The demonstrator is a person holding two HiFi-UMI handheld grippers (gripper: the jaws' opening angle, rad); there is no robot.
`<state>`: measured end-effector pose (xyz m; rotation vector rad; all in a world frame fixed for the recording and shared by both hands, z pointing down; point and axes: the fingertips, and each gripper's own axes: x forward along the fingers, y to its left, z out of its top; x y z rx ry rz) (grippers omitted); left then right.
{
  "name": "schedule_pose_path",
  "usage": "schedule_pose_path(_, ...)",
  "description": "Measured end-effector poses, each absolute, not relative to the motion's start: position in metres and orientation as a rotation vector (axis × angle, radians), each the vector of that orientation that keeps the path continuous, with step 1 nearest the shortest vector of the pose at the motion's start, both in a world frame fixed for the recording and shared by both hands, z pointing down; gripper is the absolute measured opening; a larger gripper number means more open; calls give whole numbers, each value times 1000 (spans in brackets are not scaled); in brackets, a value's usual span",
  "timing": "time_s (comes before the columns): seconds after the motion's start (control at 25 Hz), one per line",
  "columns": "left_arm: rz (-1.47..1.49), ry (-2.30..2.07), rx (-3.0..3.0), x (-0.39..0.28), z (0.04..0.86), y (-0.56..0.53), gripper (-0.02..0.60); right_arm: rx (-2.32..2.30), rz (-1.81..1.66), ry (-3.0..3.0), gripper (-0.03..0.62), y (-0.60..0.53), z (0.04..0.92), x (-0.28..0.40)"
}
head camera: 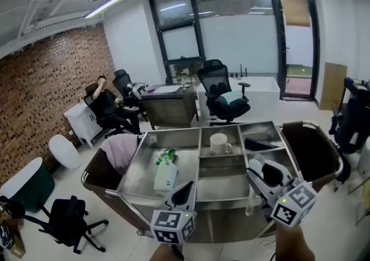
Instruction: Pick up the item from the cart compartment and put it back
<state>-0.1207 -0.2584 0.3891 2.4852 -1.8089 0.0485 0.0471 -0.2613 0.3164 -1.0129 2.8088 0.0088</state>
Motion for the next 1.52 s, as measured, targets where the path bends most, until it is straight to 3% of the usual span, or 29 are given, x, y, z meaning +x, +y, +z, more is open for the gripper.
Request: schedule_pose_path(1.52,39,-1835,2453,-132,388,-254,0,-1066,103,2777,170,-300,288,33)
